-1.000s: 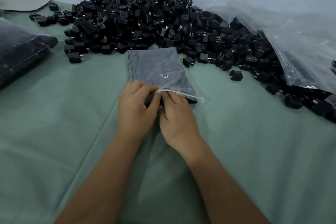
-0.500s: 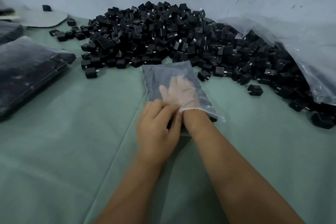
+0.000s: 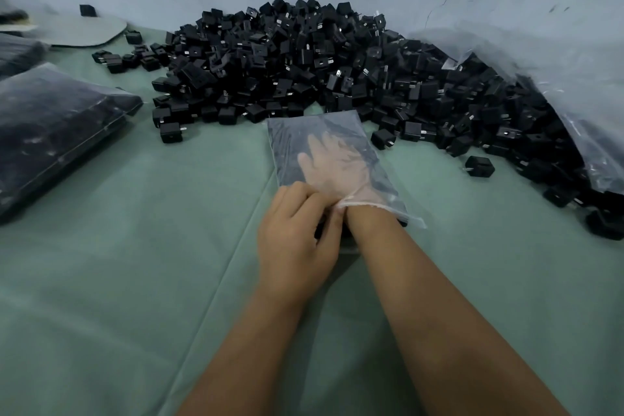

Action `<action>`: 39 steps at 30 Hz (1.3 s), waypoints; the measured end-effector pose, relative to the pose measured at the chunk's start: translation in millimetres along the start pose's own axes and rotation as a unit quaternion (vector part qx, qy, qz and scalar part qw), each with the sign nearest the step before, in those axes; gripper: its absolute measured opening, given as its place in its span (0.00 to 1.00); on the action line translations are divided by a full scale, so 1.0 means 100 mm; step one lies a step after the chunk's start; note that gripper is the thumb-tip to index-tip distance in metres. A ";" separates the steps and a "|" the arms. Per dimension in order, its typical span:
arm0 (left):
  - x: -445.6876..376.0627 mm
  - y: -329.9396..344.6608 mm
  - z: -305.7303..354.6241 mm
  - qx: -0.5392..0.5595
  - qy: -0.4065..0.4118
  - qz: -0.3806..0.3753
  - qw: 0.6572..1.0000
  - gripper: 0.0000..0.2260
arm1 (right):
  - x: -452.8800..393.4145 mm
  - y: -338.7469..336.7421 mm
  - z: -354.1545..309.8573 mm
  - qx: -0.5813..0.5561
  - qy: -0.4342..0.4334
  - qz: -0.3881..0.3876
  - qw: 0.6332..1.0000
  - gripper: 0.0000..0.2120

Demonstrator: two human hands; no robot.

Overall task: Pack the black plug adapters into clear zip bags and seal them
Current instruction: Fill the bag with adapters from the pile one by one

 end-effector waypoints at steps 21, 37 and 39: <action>-0.04 0.00 -0.08 0.030 -0.107 -0.073 0.991 0.07 | 1.33 -0.61 0.72 -0.155 -0.114 0.438 0.878 0.11; 0.07 1.31 1.43 0.196 -0.039 -0.312 0.929 0.12 | 1.24 -0.84 3.37 -0.095 0.268 0.086 0.955 0.28; 0.18 1.53 1.40 0.212 -0.079 -0.344 0.911 0.13 | 1.41 -0.93 3.66 -0.106 0.311 0.102 0.939 0.28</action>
Point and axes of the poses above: each hand's wrist, its own x-axis away from the middle knuckle, its own y-axis out of the palm, z = x × y, the point moved 5 cm from there along -x, towards the middle knuckle, and after that the axes turned 3 degrees about x, right-handed, at the moved point
